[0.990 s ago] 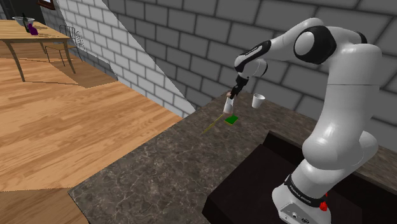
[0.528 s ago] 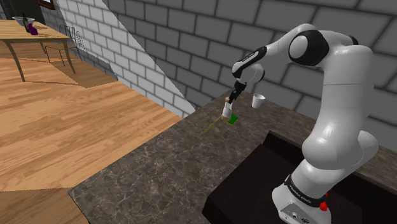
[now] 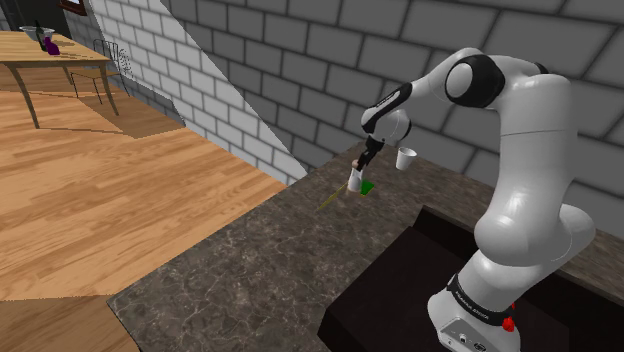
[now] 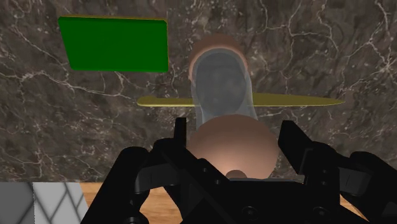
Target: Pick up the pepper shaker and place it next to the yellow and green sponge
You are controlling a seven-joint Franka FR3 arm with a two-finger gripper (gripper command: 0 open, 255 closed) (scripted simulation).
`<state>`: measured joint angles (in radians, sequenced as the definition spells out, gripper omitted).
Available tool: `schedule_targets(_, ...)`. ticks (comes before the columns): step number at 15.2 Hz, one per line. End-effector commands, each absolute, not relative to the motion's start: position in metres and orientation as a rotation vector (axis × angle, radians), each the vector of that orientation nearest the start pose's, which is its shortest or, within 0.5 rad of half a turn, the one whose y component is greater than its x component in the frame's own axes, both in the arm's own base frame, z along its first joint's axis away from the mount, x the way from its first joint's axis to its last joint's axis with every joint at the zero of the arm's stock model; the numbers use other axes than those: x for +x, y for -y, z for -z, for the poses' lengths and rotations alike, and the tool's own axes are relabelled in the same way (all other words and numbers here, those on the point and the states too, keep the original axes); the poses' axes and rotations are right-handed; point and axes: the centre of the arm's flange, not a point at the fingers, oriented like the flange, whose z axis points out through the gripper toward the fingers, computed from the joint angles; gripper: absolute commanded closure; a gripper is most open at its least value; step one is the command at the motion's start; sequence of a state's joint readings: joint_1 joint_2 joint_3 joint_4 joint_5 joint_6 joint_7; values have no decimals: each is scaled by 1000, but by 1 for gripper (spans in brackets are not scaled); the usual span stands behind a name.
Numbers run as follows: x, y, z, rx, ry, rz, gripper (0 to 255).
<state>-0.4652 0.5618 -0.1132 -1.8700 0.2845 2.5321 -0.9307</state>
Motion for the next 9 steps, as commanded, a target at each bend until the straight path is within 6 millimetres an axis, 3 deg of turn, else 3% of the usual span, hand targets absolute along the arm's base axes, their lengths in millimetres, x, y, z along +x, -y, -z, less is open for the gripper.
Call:
schedule_targets(1, 545, 354, -213, -3113, 231, 248, 255)
schedule_targets(4, 545, 354, -193, -3113, 231, 248, 255)
schedule_targets(9, 545, 354, -193, -3113, 231, 248, 255)
